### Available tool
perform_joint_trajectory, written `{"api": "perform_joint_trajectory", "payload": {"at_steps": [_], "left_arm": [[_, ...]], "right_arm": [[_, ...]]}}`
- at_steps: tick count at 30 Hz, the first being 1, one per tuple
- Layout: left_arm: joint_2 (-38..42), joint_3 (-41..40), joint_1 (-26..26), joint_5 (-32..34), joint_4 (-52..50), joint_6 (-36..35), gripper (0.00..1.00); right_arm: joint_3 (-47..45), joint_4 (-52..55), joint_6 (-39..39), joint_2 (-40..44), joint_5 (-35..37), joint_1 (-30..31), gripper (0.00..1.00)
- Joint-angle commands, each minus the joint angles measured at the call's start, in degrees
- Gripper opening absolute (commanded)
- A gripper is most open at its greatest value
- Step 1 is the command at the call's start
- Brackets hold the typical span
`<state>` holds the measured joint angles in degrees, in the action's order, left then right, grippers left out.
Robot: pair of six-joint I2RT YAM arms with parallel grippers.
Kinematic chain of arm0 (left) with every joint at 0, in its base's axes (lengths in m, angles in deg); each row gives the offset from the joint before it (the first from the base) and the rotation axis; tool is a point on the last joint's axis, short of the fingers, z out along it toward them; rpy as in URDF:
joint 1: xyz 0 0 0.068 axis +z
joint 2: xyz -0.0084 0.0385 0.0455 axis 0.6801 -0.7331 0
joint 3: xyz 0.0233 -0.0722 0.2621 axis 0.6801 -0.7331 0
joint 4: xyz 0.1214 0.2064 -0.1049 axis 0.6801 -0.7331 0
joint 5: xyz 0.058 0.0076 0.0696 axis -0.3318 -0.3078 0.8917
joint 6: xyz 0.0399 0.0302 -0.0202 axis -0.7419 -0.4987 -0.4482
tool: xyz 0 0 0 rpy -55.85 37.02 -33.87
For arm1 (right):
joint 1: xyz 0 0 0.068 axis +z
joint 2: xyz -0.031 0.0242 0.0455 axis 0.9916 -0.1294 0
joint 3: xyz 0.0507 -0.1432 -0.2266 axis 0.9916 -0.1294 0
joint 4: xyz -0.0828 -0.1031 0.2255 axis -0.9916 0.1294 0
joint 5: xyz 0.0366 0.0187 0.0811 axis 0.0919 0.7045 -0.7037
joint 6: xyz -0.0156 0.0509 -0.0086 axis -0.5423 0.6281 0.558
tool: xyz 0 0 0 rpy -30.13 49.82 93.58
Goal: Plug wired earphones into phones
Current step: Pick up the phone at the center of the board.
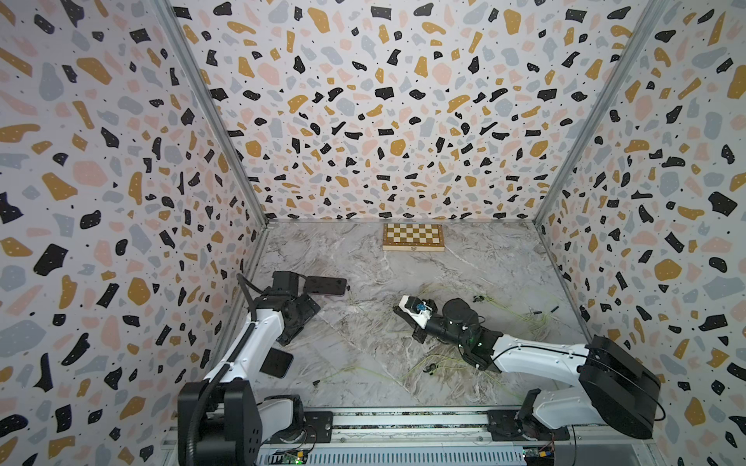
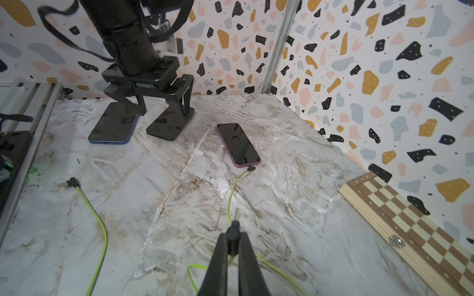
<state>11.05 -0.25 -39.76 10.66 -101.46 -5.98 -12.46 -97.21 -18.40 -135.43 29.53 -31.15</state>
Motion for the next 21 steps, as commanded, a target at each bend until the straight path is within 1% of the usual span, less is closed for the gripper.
{"api": "perform_joint_trajectory", "payload": {"at_steps": [1,7,11,17,21], "left_arm": [[-3.9,1.1,2.4,1.2,4.8,-5.2,1.00],[-12.7,5.1,6.6,2.9,4.7,-8.2,0.99],[-18.8,8.3,8.7,1.4,4.1,-8.4,0.99],[-25.8,12.6,9.6,1.4,2.9,-7.8,0.99],[-27.7,13.7,9.7,2.3,3.1,-7.5,0.99]], "right_arm": [[-0.8,1.9,4.0,3.1,-1.1,-1.7,0.00],[-1.9,2.2,4.5,4.5,-2.5,-3.1,0.00],[-2.2,2.1,4.8,4.7,-3.3,-3.3,0.00],[-2.3,2.0,4.6,4.4,-3.4,-3.4,0.00],[-2.2,2.1,4.3,4.1,-3.1,-3.6,0.00]]}}
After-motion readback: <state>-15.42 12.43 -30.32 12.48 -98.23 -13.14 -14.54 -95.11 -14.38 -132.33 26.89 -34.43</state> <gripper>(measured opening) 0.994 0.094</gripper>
